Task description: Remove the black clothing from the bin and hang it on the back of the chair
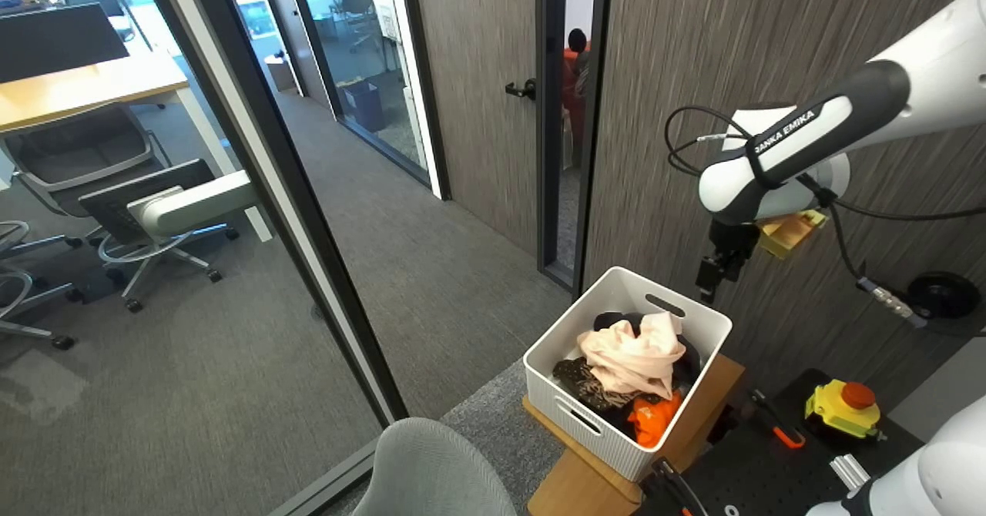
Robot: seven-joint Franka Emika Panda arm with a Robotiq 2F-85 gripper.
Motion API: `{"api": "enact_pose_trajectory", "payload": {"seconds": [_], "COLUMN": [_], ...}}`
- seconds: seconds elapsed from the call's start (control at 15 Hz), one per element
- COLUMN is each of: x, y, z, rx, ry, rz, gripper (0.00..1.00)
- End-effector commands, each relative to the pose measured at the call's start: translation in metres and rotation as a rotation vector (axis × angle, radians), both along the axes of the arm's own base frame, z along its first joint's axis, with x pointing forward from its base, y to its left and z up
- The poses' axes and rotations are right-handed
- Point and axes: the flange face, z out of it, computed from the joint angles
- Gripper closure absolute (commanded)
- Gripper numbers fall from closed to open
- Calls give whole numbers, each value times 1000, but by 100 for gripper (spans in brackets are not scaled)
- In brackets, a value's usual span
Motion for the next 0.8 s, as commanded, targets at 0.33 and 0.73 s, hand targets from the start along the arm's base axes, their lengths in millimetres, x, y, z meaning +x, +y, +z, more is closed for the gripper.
{"api": "enact_pose_trajectory", "payload": {"seconds": [0.33,0.73], "x": [23,34], "y": [-6,2], "z": [-91,-130], "rx": [188,275], "ry": [-23,17], "rz": [119,171], "gripper": [0,0]}}
